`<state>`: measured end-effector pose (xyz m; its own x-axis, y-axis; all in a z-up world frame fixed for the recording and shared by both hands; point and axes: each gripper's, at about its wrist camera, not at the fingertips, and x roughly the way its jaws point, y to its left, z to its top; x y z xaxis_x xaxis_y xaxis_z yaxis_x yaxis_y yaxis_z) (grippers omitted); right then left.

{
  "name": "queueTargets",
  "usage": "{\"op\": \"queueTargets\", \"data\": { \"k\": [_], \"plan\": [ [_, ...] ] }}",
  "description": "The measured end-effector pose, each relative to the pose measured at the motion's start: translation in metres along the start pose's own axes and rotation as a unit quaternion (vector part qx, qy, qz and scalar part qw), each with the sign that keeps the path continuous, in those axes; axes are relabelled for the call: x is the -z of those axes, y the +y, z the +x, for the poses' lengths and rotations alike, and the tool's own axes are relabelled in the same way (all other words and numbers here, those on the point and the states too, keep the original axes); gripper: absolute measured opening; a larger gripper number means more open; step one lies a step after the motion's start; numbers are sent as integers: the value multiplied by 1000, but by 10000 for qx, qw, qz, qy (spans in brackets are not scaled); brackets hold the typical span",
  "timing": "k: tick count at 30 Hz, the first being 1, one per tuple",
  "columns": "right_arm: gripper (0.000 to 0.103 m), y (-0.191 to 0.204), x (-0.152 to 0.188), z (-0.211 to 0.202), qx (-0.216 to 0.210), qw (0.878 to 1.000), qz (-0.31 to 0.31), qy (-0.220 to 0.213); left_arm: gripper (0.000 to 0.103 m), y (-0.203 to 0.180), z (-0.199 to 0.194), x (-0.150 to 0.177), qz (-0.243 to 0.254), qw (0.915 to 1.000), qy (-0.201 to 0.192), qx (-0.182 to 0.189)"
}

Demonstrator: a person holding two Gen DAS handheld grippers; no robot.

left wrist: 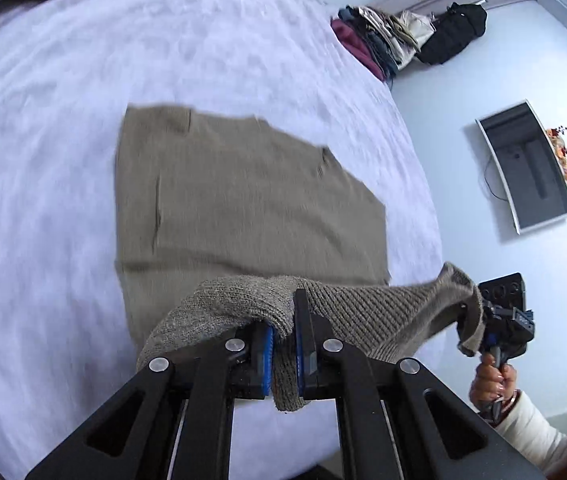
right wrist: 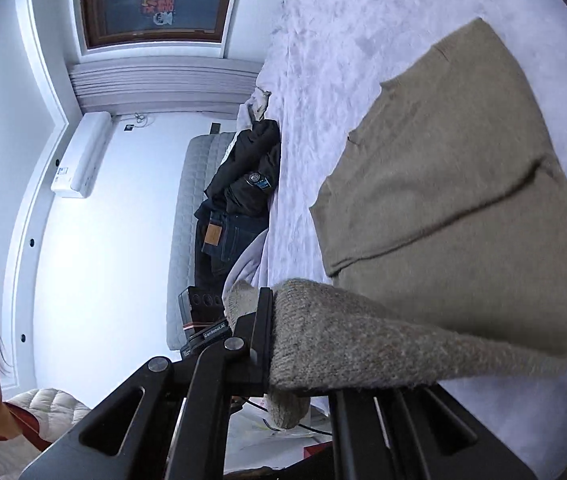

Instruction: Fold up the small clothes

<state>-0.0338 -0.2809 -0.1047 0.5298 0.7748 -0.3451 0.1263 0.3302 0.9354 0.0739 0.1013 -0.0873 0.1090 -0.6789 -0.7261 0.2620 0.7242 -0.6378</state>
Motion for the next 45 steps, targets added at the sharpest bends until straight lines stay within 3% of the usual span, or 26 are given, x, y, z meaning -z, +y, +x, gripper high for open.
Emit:
{"op": "queueTargets", "data": {
  "k": [4,9,15,18,19,22,23,24,26,27,29,30,32,35,40,43,45],
  "plan": [
    [8,-15,-65,8,44,9999,84,77,9,14,14,-48,5,9992,-284,-291],
    [8,-71,-127,25,459,9977,462,193,9,40,60,-87,-145,9962,-369,-778],
    [7,-138,-165,50,1090,9910,749,213,13,71,114,-104,-366,9926,32,-1161],
    [8,-146,-164,51,1075,9906,839,84,13,68,104,-104,-357,9935,1,-1081],
    [12,-141,-162,50,1098,9910,767,83,13,63,95,-104,-296,9942,-42,-1032],
    [56,-120,-158,39,1026,9936,451,108,18,46,69,-97,-10,9952,-57,-974],
    [58,-112,-155,33,947,9947,384,73,34,40,62,-93,120,9944,-57,-1052],
    [58,-106,-152,27,917,9953,315,32,61,34,55,-90,243,9928,-101,-1166],
    [56,-92,-140,16,1104,9938,129,-51,75,26,45,-81,530,9887,-228,-1383],
    [53,-89,-135,13,1200,9927,76,-46,75,24,44,-79,637,9875,-190,-1428],
    [29,-84,-123,13,1470,9890,-98,107,75,27,48,-74,610,9887,-28,-1367],
    [27,-84,-119,16,1670,9854,-219,233,75,29,55,-71,587,9902,114,-1260],
    [27,-84,-112,31,2180,9726,-589,560,75,29,75,-66,670,9890,392,-1262],
    [27,-89,-115,55,2409,9644,-784,758,75,24,105,-69,808,9868,537,-1295],
    [27,-83,-151,81,2905,9485,-1182,447,75,33,124,-109,634,9843,91,-1645],
    [27,-78,-172,80,3054,9430,-1285,304,75,39,121,-132,657,9755,-220,-2089],
    [27,-69,-180,76,3301,9331,-1413,203,75,39,115,-141,741,9686,-289,-2357]
  ]
}}
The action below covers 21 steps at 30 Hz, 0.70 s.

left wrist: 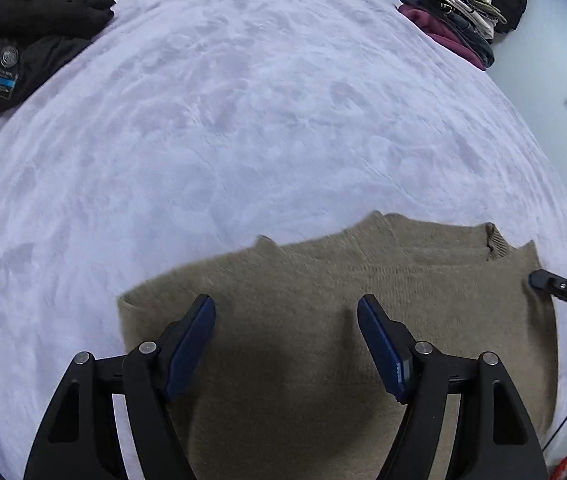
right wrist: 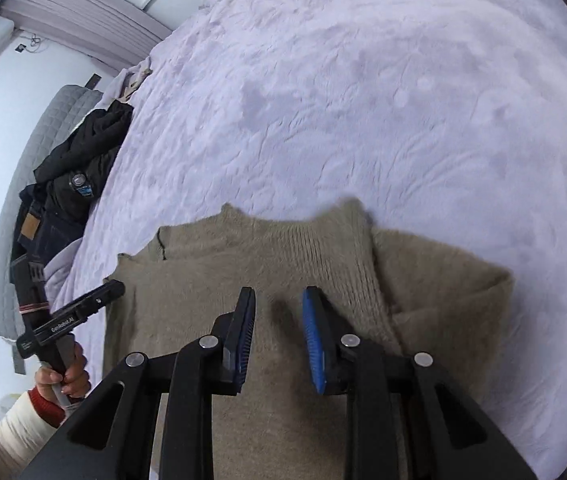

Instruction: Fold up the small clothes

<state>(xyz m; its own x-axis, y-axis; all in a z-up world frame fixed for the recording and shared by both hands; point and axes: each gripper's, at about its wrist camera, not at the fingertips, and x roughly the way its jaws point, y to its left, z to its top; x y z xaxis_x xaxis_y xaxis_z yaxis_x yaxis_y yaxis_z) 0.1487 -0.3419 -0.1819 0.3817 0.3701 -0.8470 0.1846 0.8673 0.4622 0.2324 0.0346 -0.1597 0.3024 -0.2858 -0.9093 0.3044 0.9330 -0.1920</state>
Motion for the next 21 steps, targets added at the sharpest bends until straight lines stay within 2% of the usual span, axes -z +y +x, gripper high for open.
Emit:
{"op": "queueTargets", "data": {
  "k": [1,2,4,7,10,12,13,14,15,16,18,21],
  "plan": [
    [31,0,-3,-6,109,9999,-40,-69,75,2,-5,-1,35,10000,-41,10],
    [47,1,-4,-14,208,9996,-77,-153,75,3,-11,-1,88,9999,-79,1],
    [61,0,-2,-27,446,9984,-190,-285,75,5,-18,3,240,9996,-86,-97],
    [61,-5,2,-30,667,9971,-278,-242,75,13,-12,7,356,9991,112,-204],
    [61,-16,-2,-21,406,9991,8,-100,75,14,10,2,218,9988,436,55],
    [61,-18,-5,-10,234,9997,103,-17,74,13,18,0,168,9985,484,185],
    [56,-17,-6,-2,245,9996,88,85,68,11,19,1,216,9987,428,187],
    [39,-16,-6,5,324,9993,55,197,39,6,20,0,301,9985,407,198],
    [26,-15,-6,9,498,9984,-7,253,18,3,21,0,335,9980,488,230],
    [7,-13,-7,8,636,9977,-79,242,18,0,21,0,346,9981,486,176],
    [6,-9,-8,-7,320,9995,-66,25,18,-1,11,-1,346,9989,275,146],
    [6,-2,-11,-20,274,9992,-252,-108,18,7,4,-11,188,9997,82,101]
  ]
}}
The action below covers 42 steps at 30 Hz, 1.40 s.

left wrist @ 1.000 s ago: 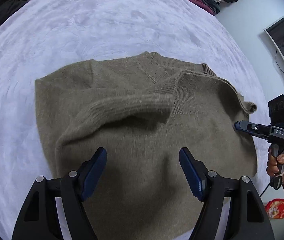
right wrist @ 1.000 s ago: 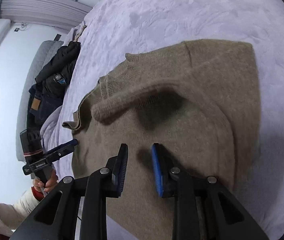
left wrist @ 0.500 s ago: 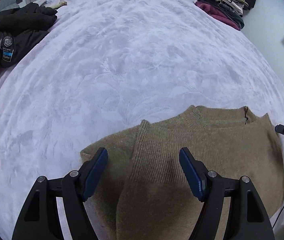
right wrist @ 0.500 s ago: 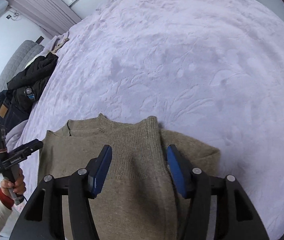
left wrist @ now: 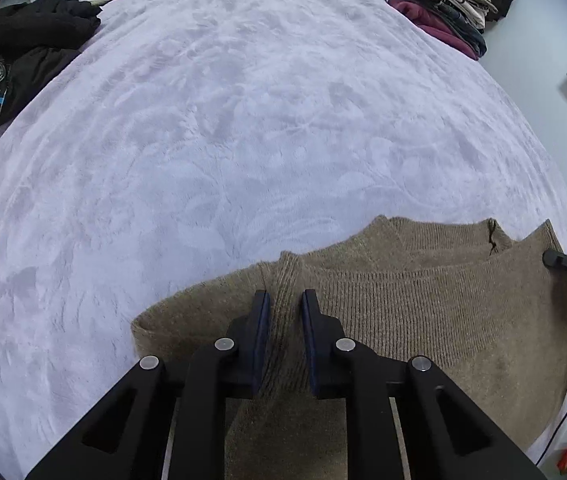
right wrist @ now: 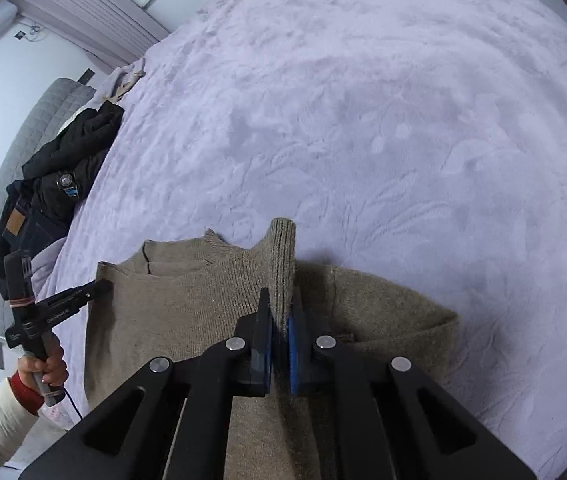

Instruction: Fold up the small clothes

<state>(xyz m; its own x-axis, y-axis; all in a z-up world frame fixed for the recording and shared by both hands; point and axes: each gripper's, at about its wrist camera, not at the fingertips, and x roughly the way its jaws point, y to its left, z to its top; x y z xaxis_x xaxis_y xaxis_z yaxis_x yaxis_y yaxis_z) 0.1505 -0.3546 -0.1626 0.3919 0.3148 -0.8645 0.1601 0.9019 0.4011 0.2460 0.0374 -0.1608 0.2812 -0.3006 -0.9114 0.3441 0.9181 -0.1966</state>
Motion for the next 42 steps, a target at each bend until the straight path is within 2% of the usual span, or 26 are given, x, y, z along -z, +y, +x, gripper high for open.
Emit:
{"op": "queueTargets", "data": {
  "k": [2,6,10,11,12,13,14,15,17,25,28,30,34,36,39,42],
  "plan": [
    [6,-1,-4,4,122,9999,-67,23,18,7,7,-6,-111,9999,53,-121],
    [6,-23,-1,30,264,9989,359,150,19,9,19,-4,-175,9990,105,-397],
    [6,-23,8,29,298,9986,425,30,19,4,7,3,-76,9979,167,-628],
    [9,-23,9,26,316,9985,435,34,19,4,2,5,-66,9977,144,-661],
    [12,-22,10,23,369,9983,447,51,35,4,-3,8,-68,9975,117,-696],
    [27,-22,10,19,564,9974,433,71,53,5,-8,11,-96,9972,106,-735],
    [39,-21,10,15,719,9966,408,64,85,6,-16,15,-155,9969,44,-775],
    [41,-21,12,9,775,9962,397,23,91,7,-24,19,-184,9966,-56,-801],
    [42,-17,15,-4,878,9952,413,-85,91,7,-36,26,-201,9966,-103,-790],
    [42,9,56,-39,887,9953,300,-254,91,-5,-57,71,-104,9959,190,-878],
    [42,22,78,-48,648,9974,227,-206,91,-4,-62,94,-96,9946,323,-984],
    [42,31,96,-52,477,9987,146,-79,91,3,-67,111,-157,9946,465,-912],
    [42,32,143,-62,331,9989,286,171,91,22,-76,145,-333,9955,814,-353],
    [42,30,163,-67,105,9987,440,214,91,30,-79,160,-414,9944,966,76],
    [42,32,197,-69,-579,9943,808,381,91,33,-79,173,-412,9921,1024,601],
    [43,45,230,-47,-1265,9805,1265,819,91,31,-72,177,-327,9883,1125,981]
  ]
}}
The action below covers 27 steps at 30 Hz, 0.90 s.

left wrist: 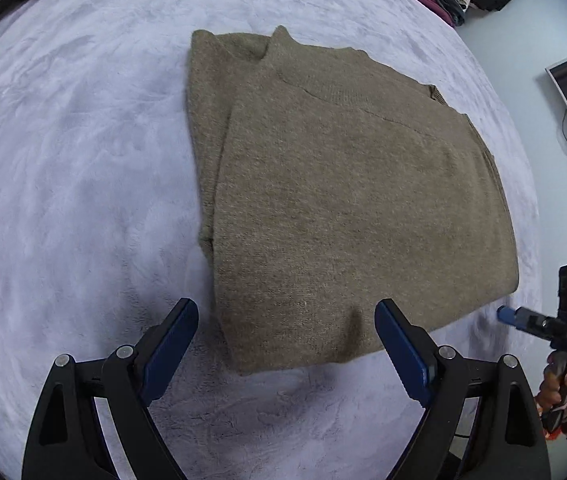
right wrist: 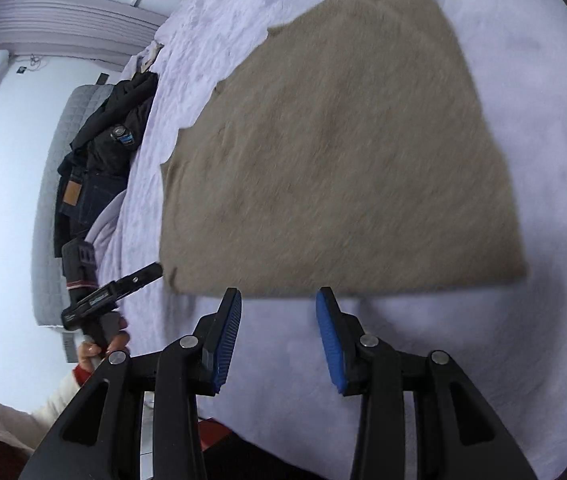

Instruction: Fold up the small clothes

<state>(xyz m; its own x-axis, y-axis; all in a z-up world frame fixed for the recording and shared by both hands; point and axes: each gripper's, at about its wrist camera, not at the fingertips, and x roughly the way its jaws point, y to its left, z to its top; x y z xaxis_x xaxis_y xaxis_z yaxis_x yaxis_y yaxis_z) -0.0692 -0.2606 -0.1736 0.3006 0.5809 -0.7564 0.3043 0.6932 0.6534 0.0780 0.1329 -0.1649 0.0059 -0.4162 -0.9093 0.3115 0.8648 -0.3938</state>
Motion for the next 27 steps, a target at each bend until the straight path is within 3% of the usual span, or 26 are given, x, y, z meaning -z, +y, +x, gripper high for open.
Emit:
{"op": "queueTargets", "data": {
  "k": [2,6,7,9,10,12,15,20,23,25,27],
  "plan": [
    [44,6,14,24,-184,9995,107,223,91,-2,6,1,114,9998,80,145],
    [44,14,22,70,-696,9959,524,240,89,-6,15,3,275,9985,201,432],
    [44,13,21,81,-858,9937,686,210,84,-6,17,1,306,9980,215,509],
    [44,11,17,101,-1134,9876,1074,153,55,-6,21,2,370,9975,301,524],
    [43,11,16,109,-1222,9851,1203,128,48,-5,22,2,419,9973,341,491],
    [12,12,11,113,-1237,9839,1284,87,35,-3,18,1,556,9966,362,487],
    [8,29,6,101,-1180,9888,917,2,23,-6,7,2,955,9942,311,377],
    [8,35,6,105,-629,9956,672,174,22,-3,17,16,1518,9869,534,-140],
    [8,28,11,117,-334,9966,696,284,23,3,9,25,1369,9894,444,-202],
    [8,29,12,116,-335,9965,711,271,23,7,2,35,1299,9891,363,-593],
    [8,30,12,113,-268,9972,624,308,23,18,-2,45,1076,9906,380,-753]
  ]
}}
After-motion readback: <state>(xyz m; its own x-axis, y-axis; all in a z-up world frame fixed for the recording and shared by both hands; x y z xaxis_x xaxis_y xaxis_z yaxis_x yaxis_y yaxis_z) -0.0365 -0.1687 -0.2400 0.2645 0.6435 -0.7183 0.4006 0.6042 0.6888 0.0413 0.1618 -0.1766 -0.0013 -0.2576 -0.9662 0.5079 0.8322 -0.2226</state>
